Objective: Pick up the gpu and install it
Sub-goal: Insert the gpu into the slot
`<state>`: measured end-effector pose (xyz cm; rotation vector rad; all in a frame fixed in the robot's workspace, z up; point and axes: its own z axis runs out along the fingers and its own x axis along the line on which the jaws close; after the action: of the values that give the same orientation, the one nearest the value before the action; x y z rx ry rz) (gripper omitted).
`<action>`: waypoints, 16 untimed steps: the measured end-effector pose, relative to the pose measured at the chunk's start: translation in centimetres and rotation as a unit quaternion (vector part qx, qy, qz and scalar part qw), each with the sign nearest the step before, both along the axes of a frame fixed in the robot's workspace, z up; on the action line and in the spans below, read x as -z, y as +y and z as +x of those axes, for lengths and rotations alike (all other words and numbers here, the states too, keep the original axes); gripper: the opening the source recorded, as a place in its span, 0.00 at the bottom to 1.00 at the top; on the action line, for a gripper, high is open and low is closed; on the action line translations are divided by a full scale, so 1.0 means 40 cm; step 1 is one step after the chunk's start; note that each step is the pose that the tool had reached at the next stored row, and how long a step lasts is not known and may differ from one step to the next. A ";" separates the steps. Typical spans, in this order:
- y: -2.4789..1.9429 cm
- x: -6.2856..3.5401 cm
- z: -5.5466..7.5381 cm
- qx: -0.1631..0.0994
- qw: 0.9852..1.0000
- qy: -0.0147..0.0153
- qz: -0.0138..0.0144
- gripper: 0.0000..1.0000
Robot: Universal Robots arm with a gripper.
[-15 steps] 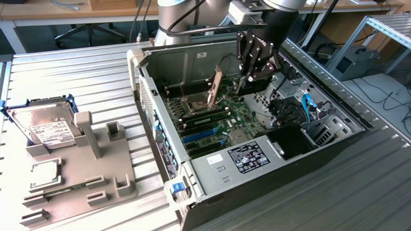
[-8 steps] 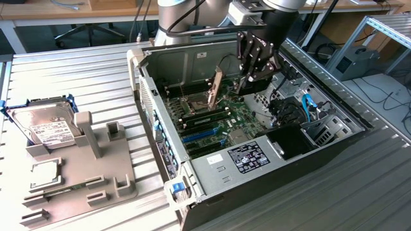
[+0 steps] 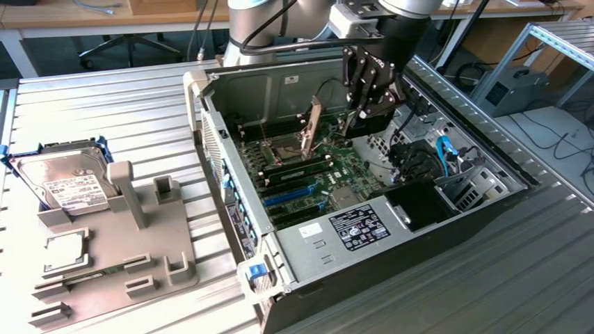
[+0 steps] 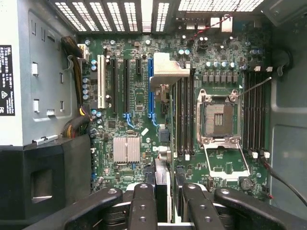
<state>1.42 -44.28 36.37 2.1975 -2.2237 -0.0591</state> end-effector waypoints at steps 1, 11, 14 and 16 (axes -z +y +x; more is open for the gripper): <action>0.000 0.001 0.000 0.004 1.000 0.000 0.000 0.27; -0.008 0.006 -0.017 0.009 1.000 0.000 0.000 0.27; -0.012 0.007 -0.022 0.009 1.000 0.000 0.000 0.27; -0.013 0.008 -0.024 0.009 1.000 0.000 0.000 0.27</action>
<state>0.46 -44.80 36.06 2.1777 -2.2436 -0.0594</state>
